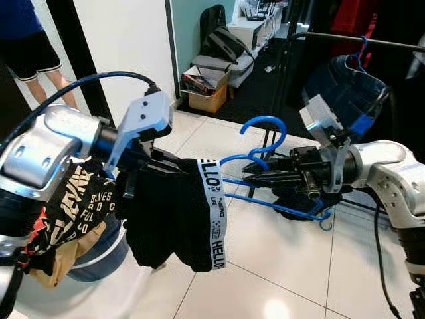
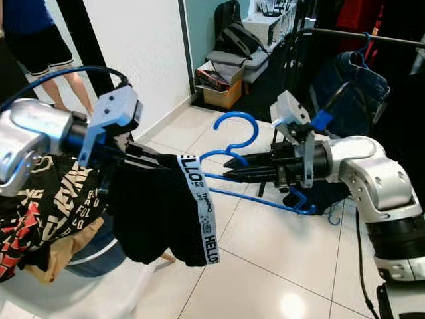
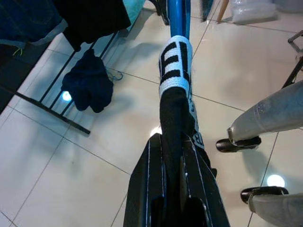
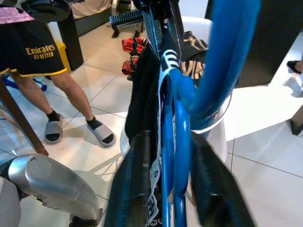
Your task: Hang hanger
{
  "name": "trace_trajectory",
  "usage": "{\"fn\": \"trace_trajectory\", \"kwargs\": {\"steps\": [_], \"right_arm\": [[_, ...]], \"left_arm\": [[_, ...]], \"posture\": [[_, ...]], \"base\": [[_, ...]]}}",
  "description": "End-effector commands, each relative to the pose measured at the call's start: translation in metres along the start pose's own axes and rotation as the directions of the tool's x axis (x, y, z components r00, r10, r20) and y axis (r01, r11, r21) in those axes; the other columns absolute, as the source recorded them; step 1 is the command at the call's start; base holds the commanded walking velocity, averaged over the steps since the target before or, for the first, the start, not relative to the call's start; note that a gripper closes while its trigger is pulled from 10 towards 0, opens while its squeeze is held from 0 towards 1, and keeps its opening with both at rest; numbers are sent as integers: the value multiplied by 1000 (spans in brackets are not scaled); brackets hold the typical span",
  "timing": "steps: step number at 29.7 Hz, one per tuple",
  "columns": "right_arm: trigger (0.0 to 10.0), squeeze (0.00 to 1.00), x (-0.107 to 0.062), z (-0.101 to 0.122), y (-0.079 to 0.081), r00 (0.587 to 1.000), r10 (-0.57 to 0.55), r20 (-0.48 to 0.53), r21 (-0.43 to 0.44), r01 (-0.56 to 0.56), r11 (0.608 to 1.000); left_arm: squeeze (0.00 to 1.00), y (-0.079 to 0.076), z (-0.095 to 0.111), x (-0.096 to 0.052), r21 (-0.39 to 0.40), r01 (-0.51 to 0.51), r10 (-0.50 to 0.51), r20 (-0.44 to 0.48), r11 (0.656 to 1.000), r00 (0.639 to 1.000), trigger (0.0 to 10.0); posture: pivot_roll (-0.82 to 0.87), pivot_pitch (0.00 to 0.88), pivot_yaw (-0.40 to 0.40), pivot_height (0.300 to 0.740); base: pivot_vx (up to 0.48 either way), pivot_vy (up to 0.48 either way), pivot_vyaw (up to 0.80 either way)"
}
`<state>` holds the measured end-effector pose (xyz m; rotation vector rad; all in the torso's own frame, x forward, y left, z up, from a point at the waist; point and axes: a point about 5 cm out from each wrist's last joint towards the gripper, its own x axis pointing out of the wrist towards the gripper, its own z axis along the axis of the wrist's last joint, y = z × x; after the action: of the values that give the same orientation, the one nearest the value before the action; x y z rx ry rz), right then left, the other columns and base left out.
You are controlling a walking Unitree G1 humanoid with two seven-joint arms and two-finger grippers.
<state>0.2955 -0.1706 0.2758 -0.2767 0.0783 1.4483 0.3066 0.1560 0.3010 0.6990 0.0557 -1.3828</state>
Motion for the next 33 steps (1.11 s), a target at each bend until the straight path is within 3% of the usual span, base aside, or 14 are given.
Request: {"fn": "trace_trajectory", "kwargs": {"steps": [1,8,11,16,17,18,19,22,23,25,26,28,29,33], "right_arm": [[10000,1000,-10,6,-2,999,-27,24,-18,27,999],[10000,1000,-41,7,-3,993,-119,18,-8,119,993],[10000,1000,-74,10,0,976,-215,28,6,215,977],[10000,1000,-82,11,2,972,-230,38,15,230,973],[10000,1000,-85,13,10,977,-201,70,44,198,979],[10000,1000,-85,13,10,977,-201,70,44,198,979],[10000,1000,-83,11,20,985,-149,91,72,142,987],[10000,1000,-83,11,20,985,-149,91,72,142,987],[10000,1000,-75,5,30,993,-82,88,102,72,992],[10000,1000,-75,5,30,993,-82,88,102,72,992],[10000,0,-62,-5,42,996,-4,91,138,-9,990],[10000,0,-62,-5,42,996,-4,91,138,-9,990],[10000,0,-51,-13,50,993,44,107,165,-62,984],[10000,0,-36,-21,57,988,84,130,193,-109,975]], "left_arm": [[0,7,9,-10,45,-32,30,37,998,999,0],[0,21,10,-33,101,-130,125,53,986,991,0],[0,29,9,-49,124,-190,186,47,974,981,0],[0,31,9,-52,131,-204,200,47,970,979,0],[0,35,9,-56,146,-234,230,43,961,972,0],[0,35,9,-56,146,-234,230,43,961,972,0],[0,40,11,-59,161,-261,258,41,952,965,0],[0,40,11,-59,161,-261,258,41,952,965,0],[0,44,14,-61,179,-289,284,51,941,957,0],[0,44,14,-61,179,-289,284,51,941,957,0],[0,51,21,-62,200,-328,320,73,923,945,0],[0,51,21,-62,200,-328,320,73,923,945,0],[0,58,28,-64,222,-367,354,96,904,930,0],[0,66,40,-68,256,-409,385,139,876,912,0]], "posture": [[-59,0,44,740],[-63,0,46,740],[-70,0,53,740],[-70,0,55,740],[-72,0,57,740],[-72,0,57,740],[-74,0,59,740],[-74,0,59,740],[-74,0,60,740],[-74,0,60,740],[-68,0,64,740],[-68,0,64,740],[-60,0,64,740],[-57,0,65,740]], "base": [[0,0,0],[0,0,0],[0,0,0],[0,0,0],[0,0,0],[0,0,0],[0,0,0],[0,0,0],[0,0,0],[0,0,0],[0,0,0],[0,0,0],[0,0,0],[0,0,0]]}}
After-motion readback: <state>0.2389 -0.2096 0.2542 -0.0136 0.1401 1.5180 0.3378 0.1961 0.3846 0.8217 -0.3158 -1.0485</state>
